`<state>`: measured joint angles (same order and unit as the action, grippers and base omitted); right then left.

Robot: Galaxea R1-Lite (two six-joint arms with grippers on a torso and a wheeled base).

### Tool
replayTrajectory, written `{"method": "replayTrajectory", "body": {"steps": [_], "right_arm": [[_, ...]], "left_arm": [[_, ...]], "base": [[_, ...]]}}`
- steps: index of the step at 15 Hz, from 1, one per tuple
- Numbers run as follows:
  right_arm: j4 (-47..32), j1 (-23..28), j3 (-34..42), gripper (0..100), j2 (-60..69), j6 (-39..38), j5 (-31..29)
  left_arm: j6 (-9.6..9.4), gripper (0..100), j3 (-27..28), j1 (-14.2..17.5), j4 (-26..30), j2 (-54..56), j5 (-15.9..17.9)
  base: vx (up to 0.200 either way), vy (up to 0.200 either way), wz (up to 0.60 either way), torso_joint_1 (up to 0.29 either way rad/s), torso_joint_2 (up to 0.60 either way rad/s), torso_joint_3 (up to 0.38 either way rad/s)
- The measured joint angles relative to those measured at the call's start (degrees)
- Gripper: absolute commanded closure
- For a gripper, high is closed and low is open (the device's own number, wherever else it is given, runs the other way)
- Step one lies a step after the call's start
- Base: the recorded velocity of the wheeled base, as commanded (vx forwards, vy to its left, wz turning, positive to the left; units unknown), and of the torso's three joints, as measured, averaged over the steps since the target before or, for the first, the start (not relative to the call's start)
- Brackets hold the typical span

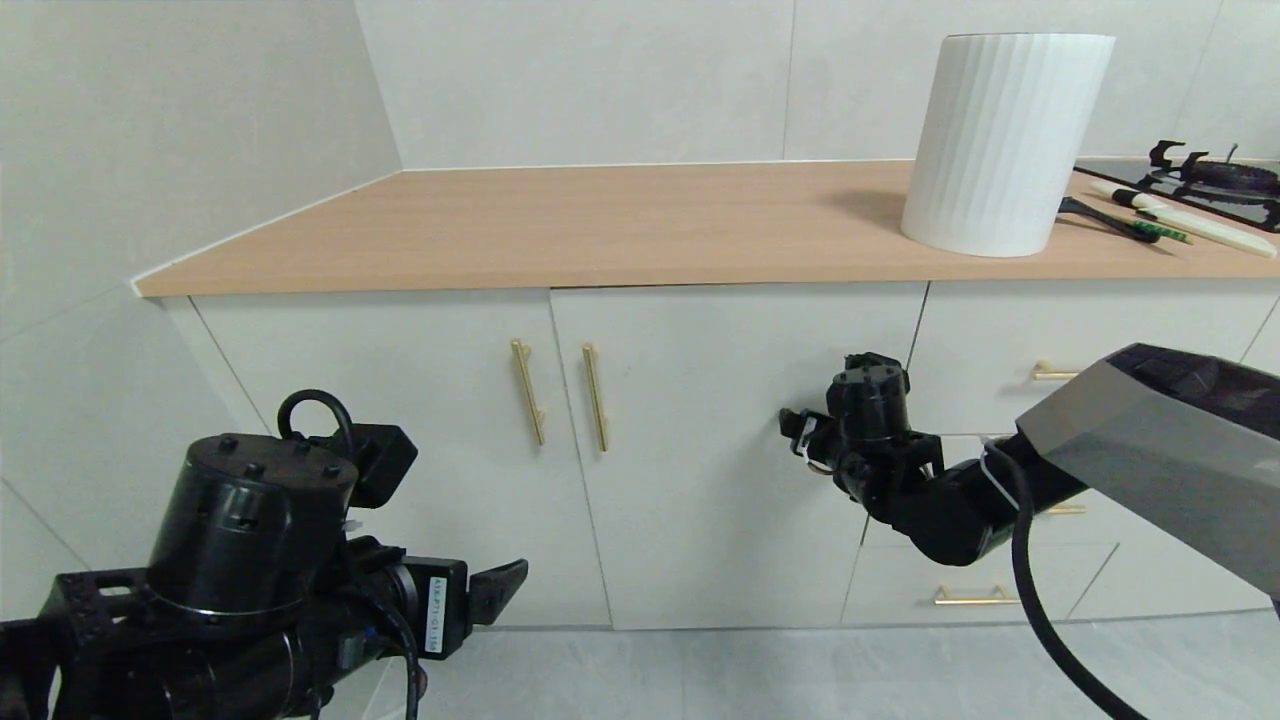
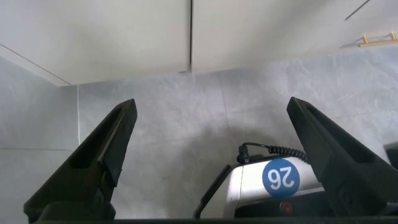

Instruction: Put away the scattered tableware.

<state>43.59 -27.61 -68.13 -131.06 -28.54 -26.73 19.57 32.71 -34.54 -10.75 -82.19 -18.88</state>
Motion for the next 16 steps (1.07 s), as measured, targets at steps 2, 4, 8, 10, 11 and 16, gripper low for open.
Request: {"method": "replayTrajectory", "body": {"steps": [2,4,8,10,11,16], "right_arm": [[0.0,0.1,-1.0,0,-1.1,0.0,-0.9],[0.4,0.2,0.1,0,-0.8,-0.2,-0.5],[0.2,-1.4,13.8,0,7.7,0.7,17.3],[0.1,-1.7,20.2,0,13.4,3.4,25.2],[0.1,-1.7,21.3,0,15.0,3.9,24.9],[0.1,-1.4,23.9,0,23.5,9.1,19.3]], "left_arm": [[0.00,0,0.0,0.0,0.0,0.0,0.0],[0.02,0,0.0,0.0,0.0,0.0,0.0],[0.02,0,0.0,0.0,-0.1,0.0,0.0],[0.02,0,0.0,0.0,-0.4,0.0,0.0],[0.00,0,0.0,0.0,-0.5,0.0,0.0],[-0.24,0,-0.5,4.4,-14.3,0.8,-3.2]], "base": [[0.000,0.000,0.00,0.000,0.00,0.000],[0.000,0.000,0.00,0.000,0.00,0.000],[0.000,0.000,0.00,0.000,0.00,0.000],[0.000,0.000,0.00,0.000,0.00,0.000],[0.000,0.000,0.00,0.000,0.00,0.000],[0.000,0.000,0.00,0.000,0.00,0.000]]}}
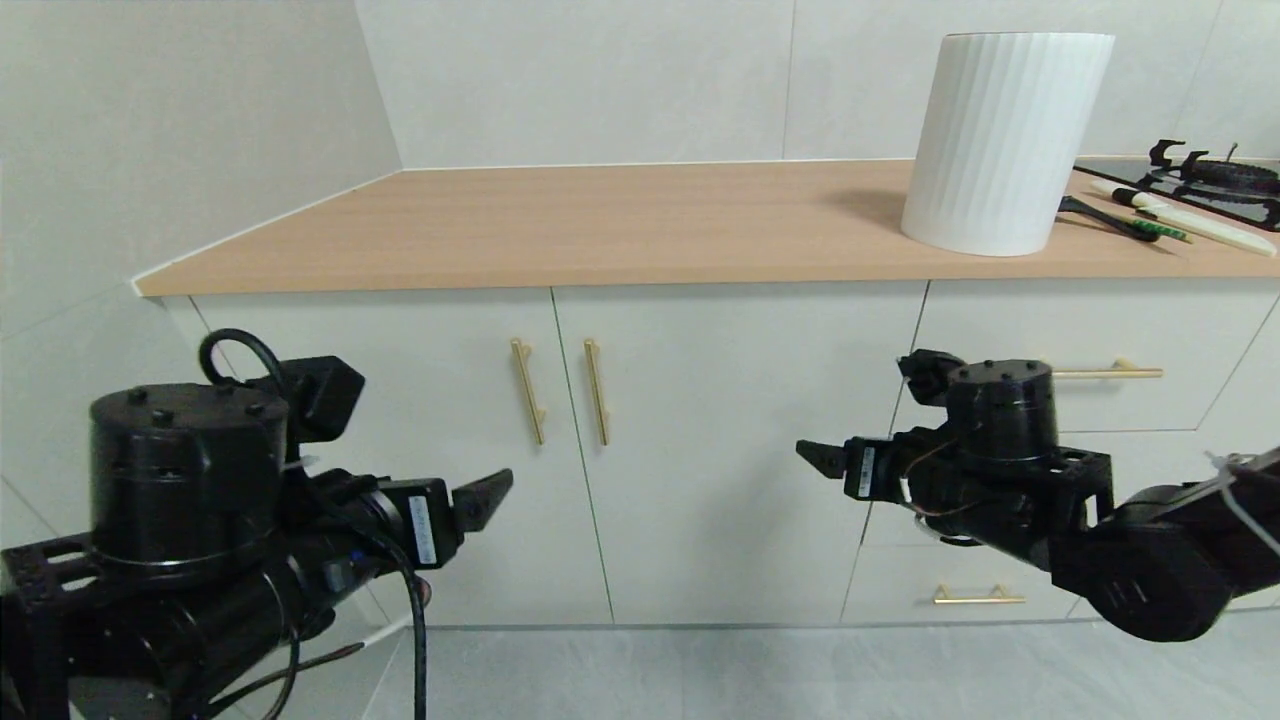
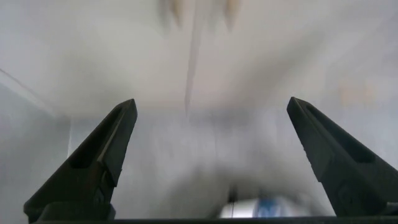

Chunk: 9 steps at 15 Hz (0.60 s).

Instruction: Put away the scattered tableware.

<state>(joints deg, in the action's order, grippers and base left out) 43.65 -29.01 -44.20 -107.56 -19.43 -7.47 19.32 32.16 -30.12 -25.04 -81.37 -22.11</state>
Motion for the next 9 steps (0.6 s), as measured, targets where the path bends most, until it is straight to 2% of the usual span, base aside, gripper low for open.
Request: {"method": "replayTrajectory", "body": {"steps": [3,5,7,9], "right_arm": [[0.0,0.9,4.4,0,10.4,4.2,-4.7],[0.1,1.3,8.9,0,17.8,7.0,-9.0],[0.0,1.6,13.8,0,26.0,9.4,-11.3],[-0.5,2.5,18.0,0,35.1,11.7,-12.3]], "left_arm": [[-0.28,0,-2.4,3.8,-5.1,2.7,-5.3],[-2.49,0,-5.2,5.5,-6.2,5.9,-8.1],[-6.46,0,-8.7,7.4,-6.5,11.0,-8.8],[-13.30,0,-12.5,8.4,-6.3,18.0,-8.6]], "base": [[0.000,0.000,0.00,0.000,0.00,0.000],[0.000,0.000,0.00,0.000,0.00,0.000],[0.000,0.000,0.00,0.000,0.00,0.000],[0.000,0.000,0.00,0.000,0.00,0.000]]}}
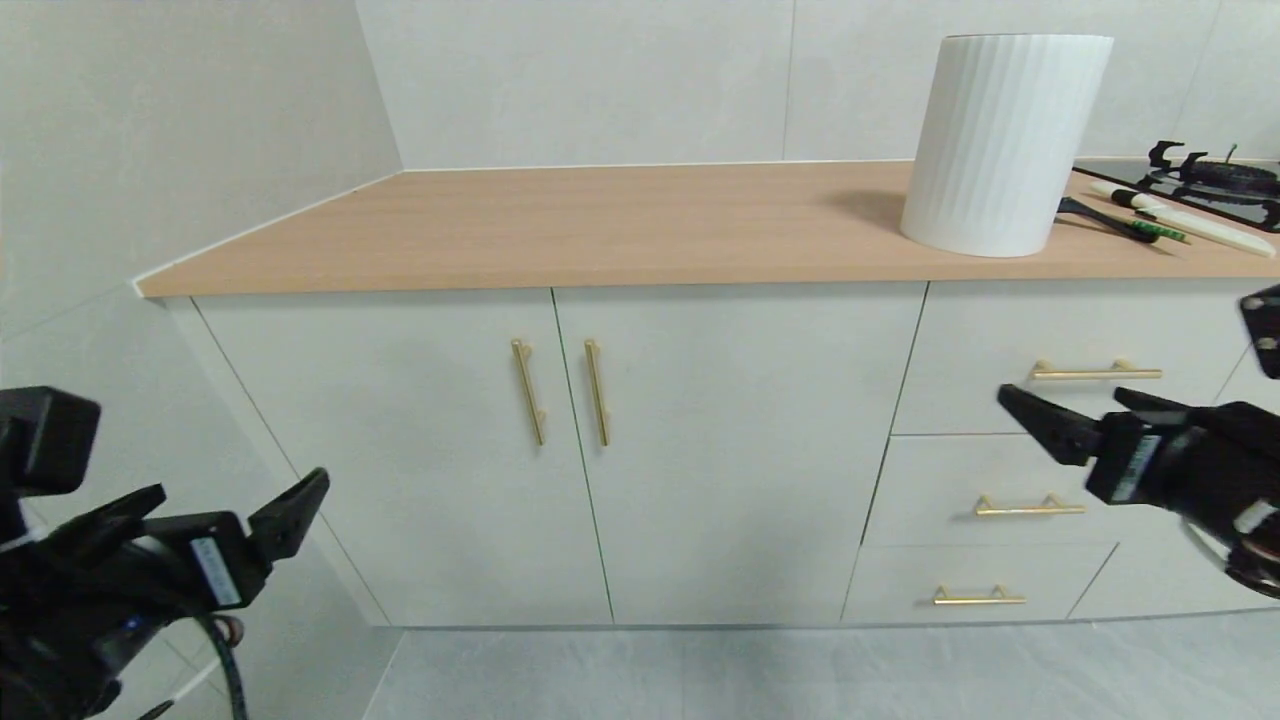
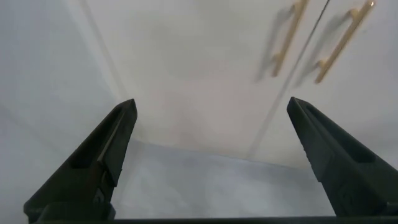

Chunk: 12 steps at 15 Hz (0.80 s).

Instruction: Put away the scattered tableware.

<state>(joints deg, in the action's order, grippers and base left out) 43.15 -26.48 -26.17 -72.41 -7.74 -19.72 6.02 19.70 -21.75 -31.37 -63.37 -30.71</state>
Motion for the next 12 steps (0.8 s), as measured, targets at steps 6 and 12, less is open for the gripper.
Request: {"method": "replayTrajectory", "body": {"steps": [6,12], "right_arm": [[-11.8,11.1,10.1,0,32.5,6.3,1.3],[-29.0,20.0,11.8,0,60.0,10.6,2.0]], "left_arm": [[-16.69,0,-9.0,4.4,10.6,31.0,7.3],[-16.71,0,-7.2,16.5,27.0,54.4,15.5]], "base": [[0.000,0.000,0.00,0.000,0.00,0.000],[0.000,0.000,0.00,0.000,0.00,0.000]]}}
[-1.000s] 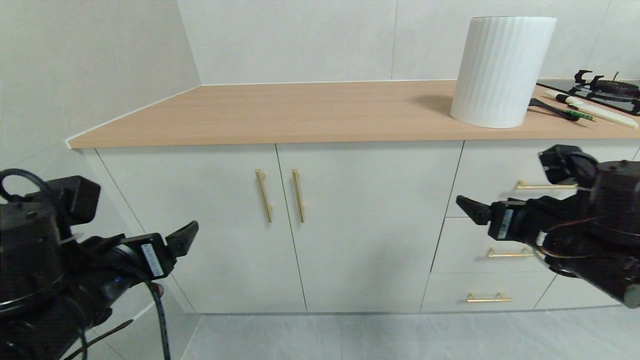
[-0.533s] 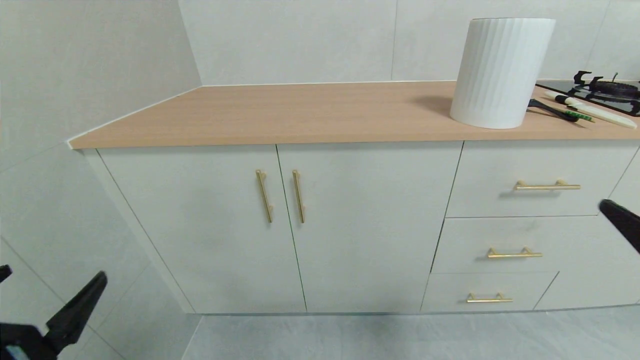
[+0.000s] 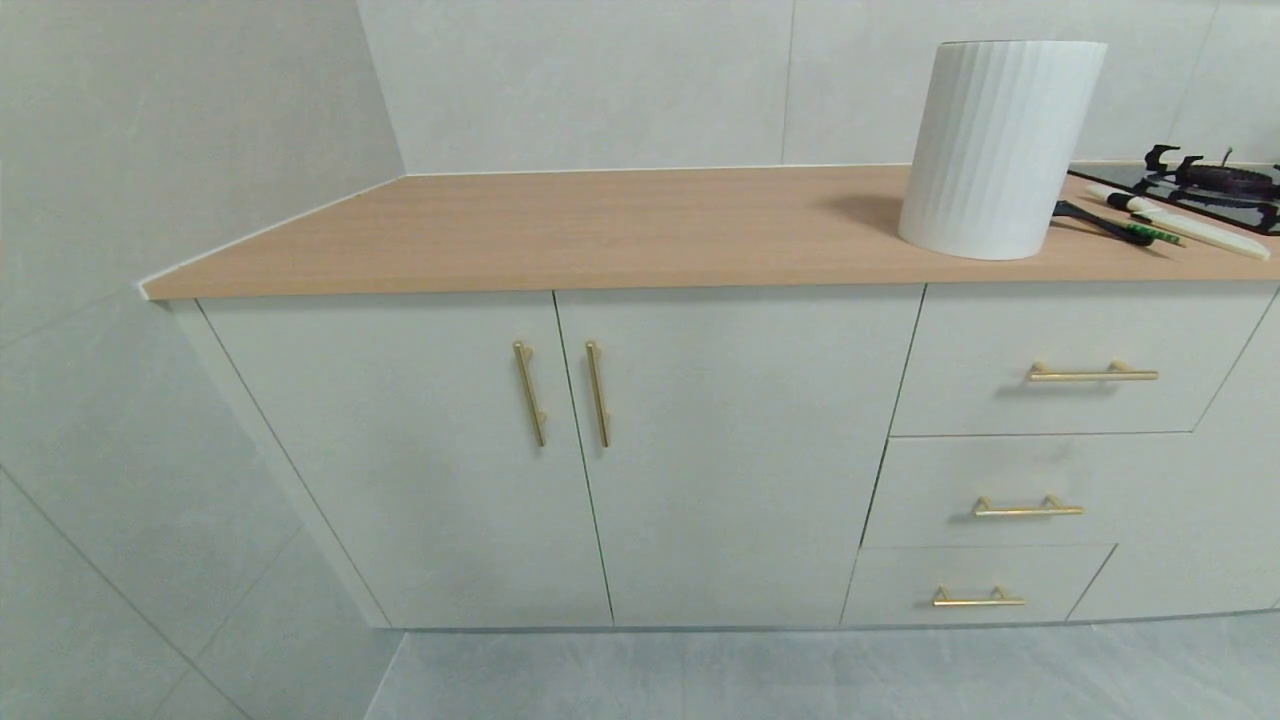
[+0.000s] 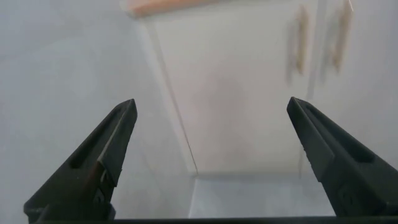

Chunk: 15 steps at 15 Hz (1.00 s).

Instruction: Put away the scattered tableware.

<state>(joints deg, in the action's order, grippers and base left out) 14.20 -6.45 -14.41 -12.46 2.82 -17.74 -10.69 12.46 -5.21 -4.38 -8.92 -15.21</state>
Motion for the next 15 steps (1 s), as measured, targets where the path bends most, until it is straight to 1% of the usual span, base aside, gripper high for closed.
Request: {"method": "replayTrajectory", "body": {"steps": [2,4,5,6,7,8,9,10,11,12,13,14,15], "right_arm": [[-1.5,3.0,0.3,0,4.8,0.1,0.5],[-2.9,5.0,1.7,0,8.2,0.1,0.9],[-3.5,5.7,3.2,0,9.7,0.2,1.1],[-3.6,6.2,5.8,0,10.7,0.2,1.3],[-3.4,6.4,8.7,0,11.4,0.2,2.2],[-4.4,6.5,11.0,0,11.8,0.1,5.0],[-7.8,6.6,12.5,0,12.1,-0.4,8.9],[-10.4,6.6,13.5,0,12.3,-0.7,11.1],[-10.8,6.5,13.9,0,12.4,-0.8,13.4],[-11.0,6.5,14.1,0,12.5,-0.9,15.6],[-12.5,6.5,14.2,0,12.5,-0.9,16.4],[-13.9,6.5,14.2,0,12.5,-0.9,16.7],[-14.3,6.4,14.2,0,12.5,-0.9,16.8]], "left_arm": [[0.62,0,-1.1,3.4,2.3,4.7,1.3],[2.18,0,-4.0,4.6,1.2,7.2,1.7],[2.60,0,-5.4,4.7,0.4,7.9,2.4],[2.78,0,-7.3,4.9,0.3,8.3,4.4],[2.95,0,-9.2,4.9,0.3,8.6,7.2],[3.22,0,-10.7,4.9,1.0,8.8,10.0],[3.96,0,-11.6,4.9,1.7,8.9,12.8],[4.40,0,-12.0,4.9,2.1,8.9,15.0],[4.34,0,-12.3,4.9,4.6,8.9,17.4],[4.34,0,-12.3,4.9,4.6,8.9,18.1],[4.75,0,-12.4,4.9,4.6,9.0,18.3],[5.91,0,-12.4,4.9,4.6,9.0,18.3],[8.58,0,-12.4,4.9,4.6,9.0,18.2]], "base": [[0.000,0.000,0.00,0.000,0.00,0.000],[0.000,0.000,0.00,0.000,0.00,0.000],[0.000,0.000,0.00,0.000,0.00,0.000],[0.000,0.000,0.00,0.000,0.00,0.000],[0.000,0.000,0.00,0.000,0.00,0.000],[0.000,0.000,0.00,0.000,0.00,0.000],[0.000,0.000,0.00,0.000,0.00,0.000],[0.000,0.000,0.00,0.000,0.00,0.000],[0.000,0.000,0.00,0.000,0.00,0.000],[0.000,0.000,0.00,0.000,0.00,0.000],[0.000,0.000,0.00,0.000,0.00,0.000],[0.000,0.000,0.00,0.000,0.00,0.000],[0.000,0.000,0.00,0.000,0.00,0.000]]}}
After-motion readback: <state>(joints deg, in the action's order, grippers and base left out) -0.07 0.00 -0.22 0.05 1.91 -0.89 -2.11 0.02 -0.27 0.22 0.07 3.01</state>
